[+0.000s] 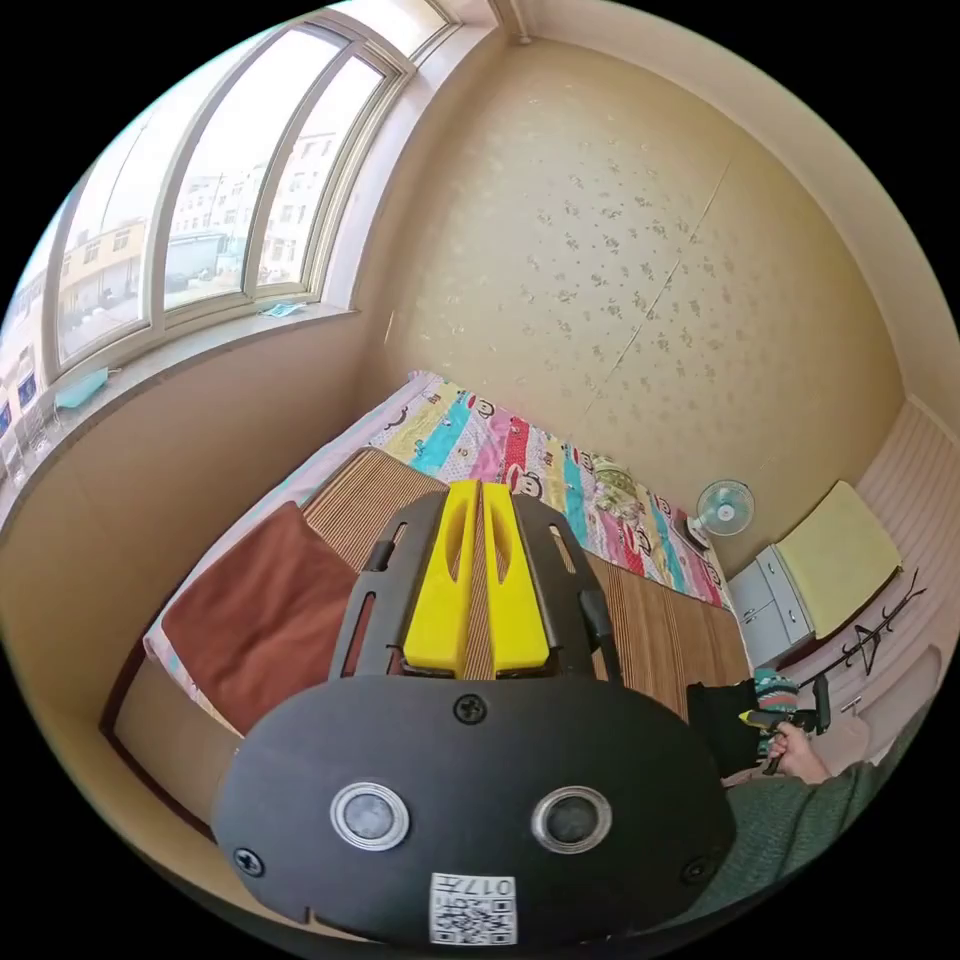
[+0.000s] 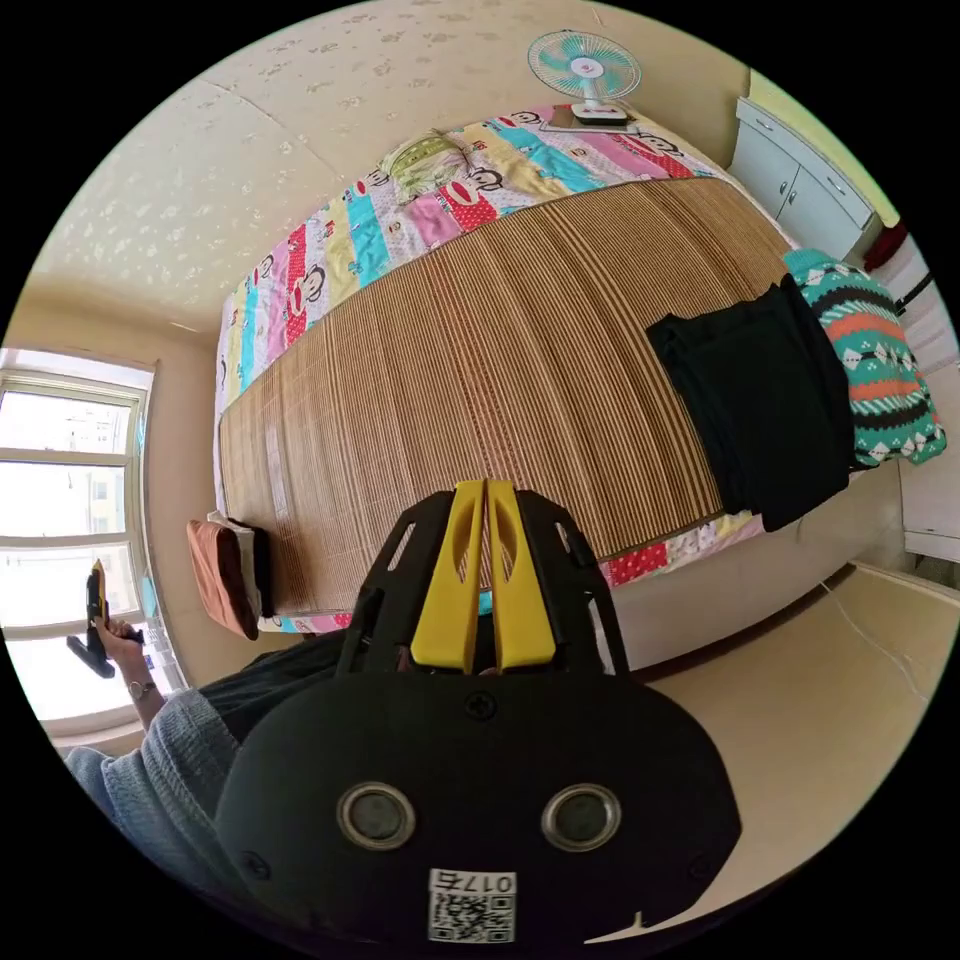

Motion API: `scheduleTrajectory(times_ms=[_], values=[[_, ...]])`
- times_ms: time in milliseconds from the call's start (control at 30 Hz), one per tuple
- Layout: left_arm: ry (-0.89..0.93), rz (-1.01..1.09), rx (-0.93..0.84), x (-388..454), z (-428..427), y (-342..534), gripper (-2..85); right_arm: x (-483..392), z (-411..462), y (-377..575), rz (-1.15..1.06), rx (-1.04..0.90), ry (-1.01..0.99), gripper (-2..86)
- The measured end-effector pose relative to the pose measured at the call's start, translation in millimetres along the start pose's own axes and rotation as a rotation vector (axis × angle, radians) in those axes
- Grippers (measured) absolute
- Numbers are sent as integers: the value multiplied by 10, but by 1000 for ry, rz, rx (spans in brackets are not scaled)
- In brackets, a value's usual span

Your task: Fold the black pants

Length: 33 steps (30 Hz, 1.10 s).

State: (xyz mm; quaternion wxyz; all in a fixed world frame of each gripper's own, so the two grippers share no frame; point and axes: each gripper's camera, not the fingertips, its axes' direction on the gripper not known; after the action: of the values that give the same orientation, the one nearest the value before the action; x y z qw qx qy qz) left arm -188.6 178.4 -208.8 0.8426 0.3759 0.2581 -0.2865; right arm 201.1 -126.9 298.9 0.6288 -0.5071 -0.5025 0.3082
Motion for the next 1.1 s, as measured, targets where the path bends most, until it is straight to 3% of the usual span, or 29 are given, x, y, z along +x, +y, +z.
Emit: scheduleTrajectory(times_ms=[67, 233, 467, 567, 633, 800, 1100], values=[[158, -81, -15, 21, 46, 45, -10, 41, -104, 17, -47, 26, 44, 3], [802, -344, -109, 156, 472, 253, -10, 426, -262, -69, -33, 16, 242, 3], [990, -439, -392, 719, 782, 398, -10, 1339, -620, -263, 116, 16, 393, 5], [1188, -552, -518, 890, 991, 562, -10, 1663, -717, -361, 152, -14, 428, 8], [1438, -680, -563, 1016, 1203, 748, -10, 1813, -759, -427, 164, -26, 473, 13], [1441, -770, -605, 1180, 1408, 971, -10, 2023, -740, -658, 112, -71, 448, 42], [1398, -797, -653, 1312, 1656, 1156, -10, 2527, -156, -800, 225, -241, 144, 99]])
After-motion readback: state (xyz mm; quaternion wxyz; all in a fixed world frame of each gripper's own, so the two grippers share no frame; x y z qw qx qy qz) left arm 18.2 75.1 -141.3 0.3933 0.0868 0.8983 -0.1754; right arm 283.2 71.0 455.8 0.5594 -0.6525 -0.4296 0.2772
